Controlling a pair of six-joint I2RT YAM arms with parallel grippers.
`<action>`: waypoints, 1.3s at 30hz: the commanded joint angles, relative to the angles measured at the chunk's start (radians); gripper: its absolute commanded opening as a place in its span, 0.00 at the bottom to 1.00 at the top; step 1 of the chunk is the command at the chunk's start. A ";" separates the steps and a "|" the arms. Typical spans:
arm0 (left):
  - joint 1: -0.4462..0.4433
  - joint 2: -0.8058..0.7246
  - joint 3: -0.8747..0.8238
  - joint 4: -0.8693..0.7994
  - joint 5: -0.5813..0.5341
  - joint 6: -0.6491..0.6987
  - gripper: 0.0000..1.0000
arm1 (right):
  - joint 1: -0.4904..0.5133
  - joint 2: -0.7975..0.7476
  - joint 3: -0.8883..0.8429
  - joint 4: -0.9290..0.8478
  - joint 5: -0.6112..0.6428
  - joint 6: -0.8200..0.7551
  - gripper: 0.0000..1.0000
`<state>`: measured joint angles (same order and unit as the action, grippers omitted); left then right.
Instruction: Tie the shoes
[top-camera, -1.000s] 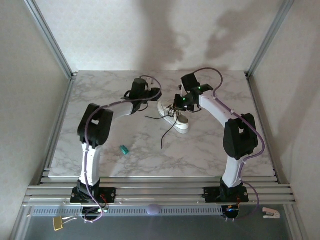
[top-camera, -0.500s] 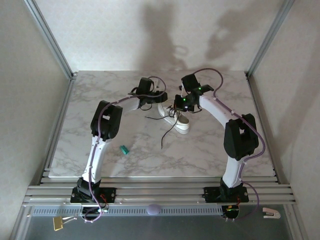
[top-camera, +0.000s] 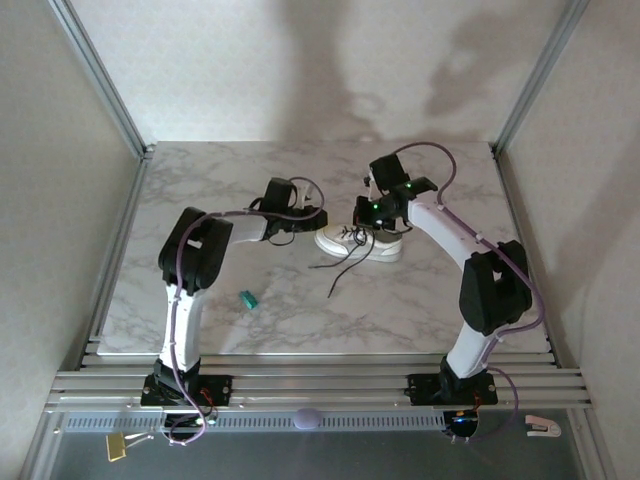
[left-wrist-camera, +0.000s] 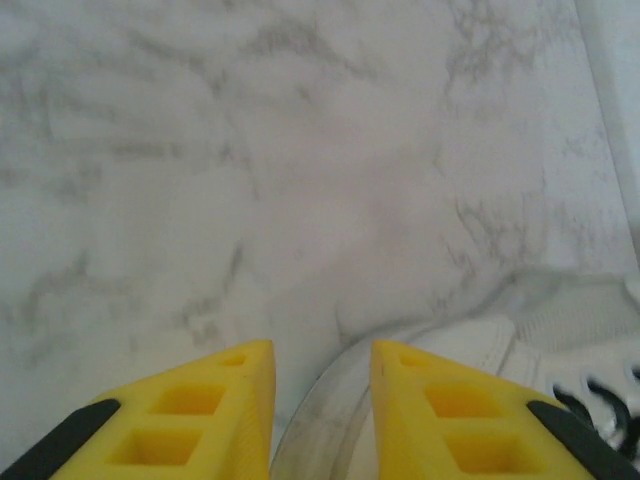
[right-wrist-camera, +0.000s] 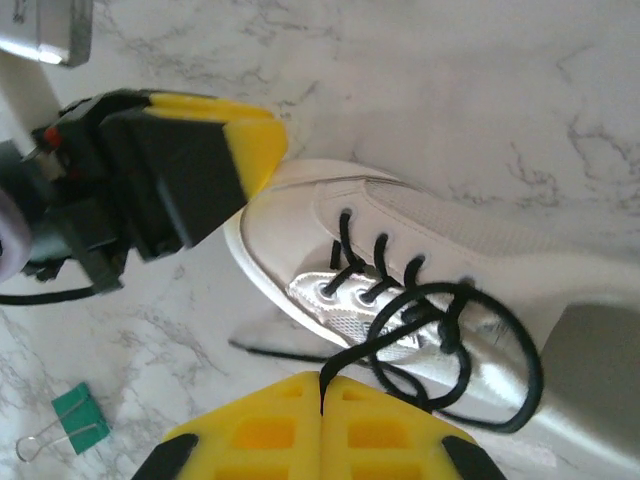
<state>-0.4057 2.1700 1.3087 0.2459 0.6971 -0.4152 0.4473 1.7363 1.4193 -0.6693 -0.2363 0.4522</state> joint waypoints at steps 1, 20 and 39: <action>-0.015 -0.085 -0.096 0.093 -0.002 -0.029 0.34 | 0.000 -0.061 -0.048 0.009 -0.001 -0.020 0.00; -0.375 -0.574 -0.577 0.041 -0.484 0.038 0.37 | -0.010 -0.113 -0.102 0.016 0.136 0.073 0.00; -0.531 -0.400 -0.398 -0.168 -0.651 0.033 0.42 | -0.102 -0.086 -0.130 0.035 -0.023 0.137 0.00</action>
<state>-0.9123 1.7393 0.8650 0.1410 0.1032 -0.3954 0.3500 1.6398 1.3025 -0.6392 -0.2218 0.5735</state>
